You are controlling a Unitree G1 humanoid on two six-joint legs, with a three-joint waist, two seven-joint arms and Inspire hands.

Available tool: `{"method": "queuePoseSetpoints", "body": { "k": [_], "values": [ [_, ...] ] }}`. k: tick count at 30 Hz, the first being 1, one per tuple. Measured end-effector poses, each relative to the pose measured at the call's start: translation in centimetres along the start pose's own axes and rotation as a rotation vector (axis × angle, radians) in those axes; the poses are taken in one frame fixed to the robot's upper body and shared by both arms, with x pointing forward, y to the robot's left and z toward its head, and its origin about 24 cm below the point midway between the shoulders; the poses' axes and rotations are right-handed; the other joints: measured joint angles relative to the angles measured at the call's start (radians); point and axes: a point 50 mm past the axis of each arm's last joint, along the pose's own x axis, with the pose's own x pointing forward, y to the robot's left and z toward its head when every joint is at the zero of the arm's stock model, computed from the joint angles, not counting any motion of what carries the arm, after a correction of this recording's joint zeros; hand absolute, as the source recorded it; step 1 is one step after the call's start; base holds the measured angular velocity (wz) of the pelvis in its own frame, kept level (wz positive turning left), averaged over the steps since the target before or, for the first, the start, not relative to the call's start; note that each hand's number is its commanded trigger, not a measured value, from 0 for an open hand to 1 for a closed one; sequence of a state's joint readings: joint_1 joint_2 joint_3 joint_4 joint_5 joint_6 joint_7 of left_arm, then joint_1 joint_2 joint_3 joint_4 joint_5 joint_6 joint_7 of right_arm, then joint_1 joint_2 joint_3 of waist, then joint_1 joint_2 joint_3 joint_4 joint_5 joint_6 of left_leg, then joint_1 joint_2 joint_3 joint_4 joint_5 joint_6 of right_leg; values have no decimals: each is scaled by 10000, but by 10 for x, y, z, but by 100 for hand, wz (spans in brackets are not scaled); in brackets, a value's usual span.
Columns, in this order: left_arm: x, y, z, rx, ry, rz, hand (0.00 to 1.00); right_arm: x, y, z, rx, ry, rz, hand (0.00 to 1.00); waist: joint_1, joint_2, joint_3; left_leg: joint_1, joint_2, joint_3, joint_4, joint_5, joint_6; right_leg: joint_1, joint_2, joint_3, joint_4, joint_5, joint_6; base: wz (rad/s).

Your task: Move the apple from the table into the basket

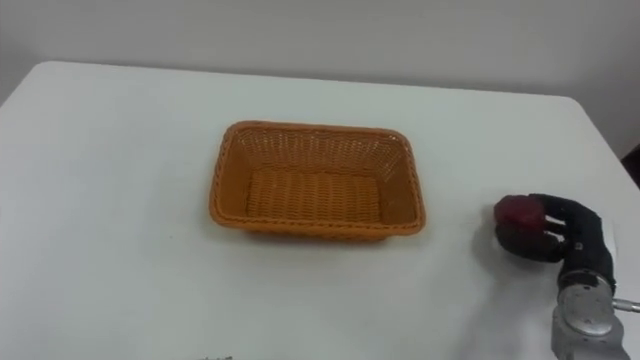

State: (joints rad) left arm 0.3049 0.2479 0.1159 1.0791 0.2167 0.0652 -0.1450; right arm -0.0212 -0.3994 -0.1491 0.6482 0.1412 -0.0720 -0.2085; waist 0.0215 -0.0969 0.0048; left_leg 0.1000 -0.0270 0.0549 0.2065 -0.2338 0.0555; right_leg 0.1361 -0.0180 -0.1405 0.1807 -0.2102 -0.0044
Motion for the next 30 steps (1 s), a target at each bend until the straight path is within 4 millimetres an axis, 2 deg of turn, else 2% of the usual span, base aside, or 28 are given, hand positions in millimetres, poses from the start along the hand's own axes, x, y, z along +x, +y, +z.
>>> {"method": "queuePoseSetpoints", "body": {
  "k": [6,8,10,13,18,20,23,26,28,30],
  "values": [
    [0,0,2,228,-8,6,0,-1,2,2,-631,-165,-89,100,131,52,6,92,3,16,-13,0,0,45,7,21,-77,3,-5,0],
    [1,-1,2,220,-16,-8,0,-1,4,8,-664,-461,-78,100,130,87,3,72,1,14,-22,0,0,45,6,25,-74,3,-5,0],
    [1,-1,3,221,-17,-2,0,-1,6,20,-547,-934,-49,100,131,217,-43,29,-5,10,-22,1,1,54,2,25,-56,3,-5,0],
    [1,0,1,248,45,62,0,-3,8,38,-332,-1712,-212,100,154,257,-72,84,-7,7,-23,11,1,70,1,22,-63,2,-4,0],
    [1,-3,-2,332,129,254,0,-12,9,78,244,-3462,-668,100,148,271,-62,159,-3,-10,-39,12,-3,239,12,14,-126,2,-4,2],
    [1,-6,-2,342,131,301,0,-19,10,95,515,-4245,-703,100,145,203,-19,107,0,-27,-20,12,-4,193,13,10,-121,2,-4,0],
    [1,-9,-2,360,147,249,0,-28,11,116,829,-5181,-713,100,131,191,-48,-14,-12,-42,-3,10,-3,102,6,9,-112,4,-2,0],
    [1,-9,-1,371,127,304,0,-37,11,127,863,-5819,-735,100,138,232,-57,-55,-12,-43,-3,10,-3,60,2,-48,-103,9,1,1],
    [1,-11,-2,360,138,377,0,-44,13,132,748,-6192,-621,100,146,276,-107,-41,-17,-39,-13,10,-3,70,-1,-58,-102,9,2,0],
    [2,-12,-1,355,109,392,0,-48,18,136,745,-6416,-292,100,151,324,-86,-34,-17,-16,-19,11,-3,65,3,-55,-105,9,2,0]
  ]
}}
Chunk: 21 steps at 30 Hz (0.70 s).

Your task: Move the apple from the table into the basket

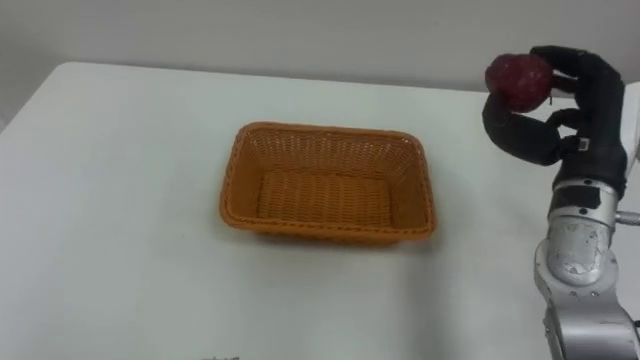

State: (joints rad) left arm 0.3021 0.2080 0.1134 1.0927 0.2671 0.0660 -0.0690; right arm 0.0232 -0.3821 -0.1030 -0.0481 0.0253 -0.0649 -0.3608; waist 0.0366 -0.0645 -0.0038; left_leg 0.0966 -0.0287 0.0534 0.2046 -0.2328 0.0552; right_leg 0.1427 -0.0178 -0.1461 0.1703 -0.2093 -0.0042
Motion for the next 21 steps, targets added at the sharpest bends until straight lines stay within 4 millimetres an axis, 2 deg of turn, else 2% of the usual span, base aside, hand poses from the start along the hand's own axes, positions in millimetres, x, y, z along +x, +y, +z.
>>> {"method": "queuePoseSetpoints", "body": {
  "k": [4,8,13,20,21],
  "values": [
    [0,0,2,9,-59,6,0,-4,11,10,189,-376,875,100,24,73,-3,-9,15,12,-1,1,0,-74,8,48,9,0,-1,-3],
    [0,0,2,9,-40,-20,0,-9,24,17,381,-664,1389,100,41,46,5,-9,10,7,0,1,0,-51,9,63,9,0,-1,0],
    [0,-1,1,72,-1,-111,0,-14,37,18,352,-703,2412,100,157,-31,-4,-21,11,8,-9,1,0,-48,6,82,2,0,-1,0],
    [1,-4,3,177,74,-375,0,-32,55,15,332,-420,4458,100,334,42,14,-121,11,-15,15,-1,-1,-86,6,55,3,0,-1,3],
    [1,-4,3,176,92,-386,0,-33,56,14,242,-406,4589,69,361,41,6,-132,9,-14,16,-1,-1,-97,5,58,5,0,-1,0]
  ]
}}
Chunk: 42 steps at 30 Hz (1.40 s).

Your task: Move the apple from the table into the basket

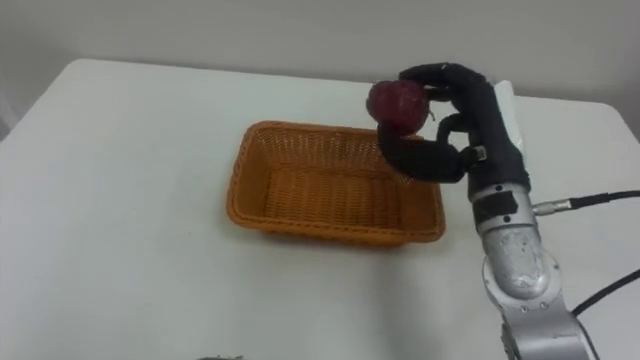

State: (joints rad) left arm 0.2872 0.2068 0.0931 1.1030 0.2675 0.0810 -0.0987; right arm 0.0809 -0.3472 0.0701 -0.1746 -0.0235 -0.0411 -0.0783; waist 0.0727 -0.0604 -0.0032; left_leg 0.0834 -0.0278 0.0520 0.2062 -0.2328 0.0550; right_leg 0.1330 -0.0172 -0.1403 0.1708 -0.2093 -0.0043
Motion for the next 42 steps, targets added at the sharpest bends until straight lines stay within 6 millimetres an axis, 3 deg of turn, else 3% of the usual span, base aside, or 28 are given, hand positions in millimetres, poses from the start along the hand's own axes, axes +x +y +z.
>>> {"method": "queuePoseSetpoints", "body": {
  "k": [1,2,13,19,28,30,36,38,42],
  "values": [
    [0,0,0,-1,5,-6,0,-1,2,-1,-111,50,239,44,55,-5,-4,-24,-1,2,1,0,0,-24,-1,1,1,0,0,0],
    [0,0,0,-3,11,-11,0,-1,4,-2,-223,125,443,0,81,2,-2,-33,-3,2,1,0,0,-33,-3,1,2,0,0,0],
    [1,-1,7,20,-172,-362,0,-6,16,-6,-1202,352,1876,0,147,86,23,-59,1,-2,5,0,0,-57,-6,-25,8,0,0,0],
    [1,0,9,24,-217,-368,0,-19,20,-17,-1260,924,2360,0,133,13,-17,-118,-3,-8,22,0,0,-112,-21,-98,13,0,1,0],
    [2,0,7,-23,-103,-329,0,-23,20,-20,-420,1108,1662,0,-143,-52,24,-90,-3,-30,131,0,0,-8,-14,-45,11,2,-3,0],
    [2,0,5,-28,-123,-231,0,-22,10,-20,-507,1058,908,0,-158,-65,28,-79,-5,-26,149,-1,1,3,-22,-64,17,5,-7,0],
    [-1,1,-12,-292,259,301,0,-27,-53,-18,-576,762,-3625,0,-565,-97,44,-39,-15,-96,52,-6,4,70,-29,-240,16,5,-5,5],
    [-3,3,-21,-758,428,498,0,-37,-87,-22,170,809,-6125,0,-720,-101,41,-21,-13,-94,85,-6,4,72,-27,-241,7,5,-5,0],
    [-6,9,-31,-1214,523,1133,0,-65,-134,-40,1359,1437,-10342,0,-1047,-185,9,-15,-11,-106,32,-6,4,63,-18,-246,-11,3,-2,0]
  ]
}}
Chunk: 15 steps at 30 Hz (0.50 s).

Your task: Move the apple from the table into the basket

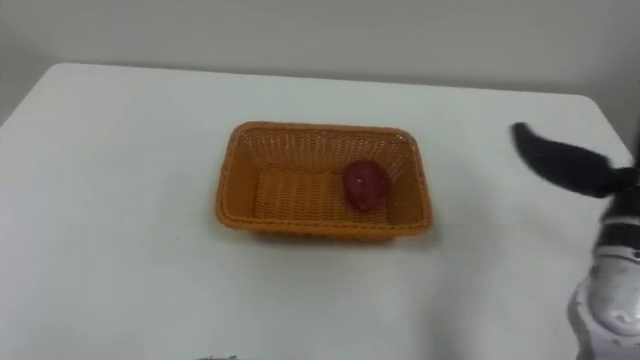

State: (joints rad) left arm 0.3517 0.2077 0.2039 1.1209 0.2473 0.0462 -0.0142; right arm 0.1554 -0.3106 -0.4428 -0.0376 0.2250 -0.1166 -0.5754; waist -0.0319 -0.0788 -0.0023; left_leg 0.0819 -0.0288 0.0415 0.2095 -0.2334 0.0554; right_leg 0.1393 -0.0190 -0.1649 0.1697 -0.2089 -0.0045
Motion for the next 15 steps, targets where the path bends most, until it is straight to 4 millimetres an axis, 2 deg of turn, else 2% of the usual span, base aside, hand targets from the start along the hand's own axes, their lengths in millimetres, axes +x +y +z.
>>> {"method": "queuePoseSetpoints", "body": {
  "k": [2,4,5,7,8,11,15],
  "values": [
    [0,4,-2,-288,27,265,0,9,-33,-17,496,1064,-2355,0,-227,-22,-6,-5,-2,-14,-30,1,0,-5,12,0,-6,0,0,0],
    [-1,6,-4,-474,63,483,0,9,-56,-34,872,2082,-3953,0,-388,-47,12,-35,-19,-20,-38,0,-2,-14,24,13,-9,0,0,0],
    [-1,7,-4,-512,70,540,0,8,-63,-40,977,2423,-4455,0,-424,-182,9,-45,-26,-19,-47,0,-2,-31,24,14,-6,0,0,0],
    [-1,9,-2,-599,-19,688,0,2,-89,-65,1502,3915,-6307,0,-597,-96,-76,-209,-20,-17,-35,-1,-4,-183,26,7,10,0,-1,0],
    [-1,10,1,-608,-114,767,0,-4,-101,-78,1548,4632,-7093,0,-633,-124,-53,-225,-22,-5,-29,-1,-4,-203,28,42,14,0,-1,0],
    [-1,12,4,-737,-177,852,0,-23,-121,-104,942,5972,-8219,0,-780,-66,-78,-240,-15,27,-33,0,-4,-232,35,154,14,-1,-3,-3],
    [-1,11,8,-827,-181,842,0,-55,-141,-132,-403,7426,-8835,0,-770,-36,-72,-240,-13,72,-29,0,-4,-252,32,204,33,2,-8,-4]
  ]
}}
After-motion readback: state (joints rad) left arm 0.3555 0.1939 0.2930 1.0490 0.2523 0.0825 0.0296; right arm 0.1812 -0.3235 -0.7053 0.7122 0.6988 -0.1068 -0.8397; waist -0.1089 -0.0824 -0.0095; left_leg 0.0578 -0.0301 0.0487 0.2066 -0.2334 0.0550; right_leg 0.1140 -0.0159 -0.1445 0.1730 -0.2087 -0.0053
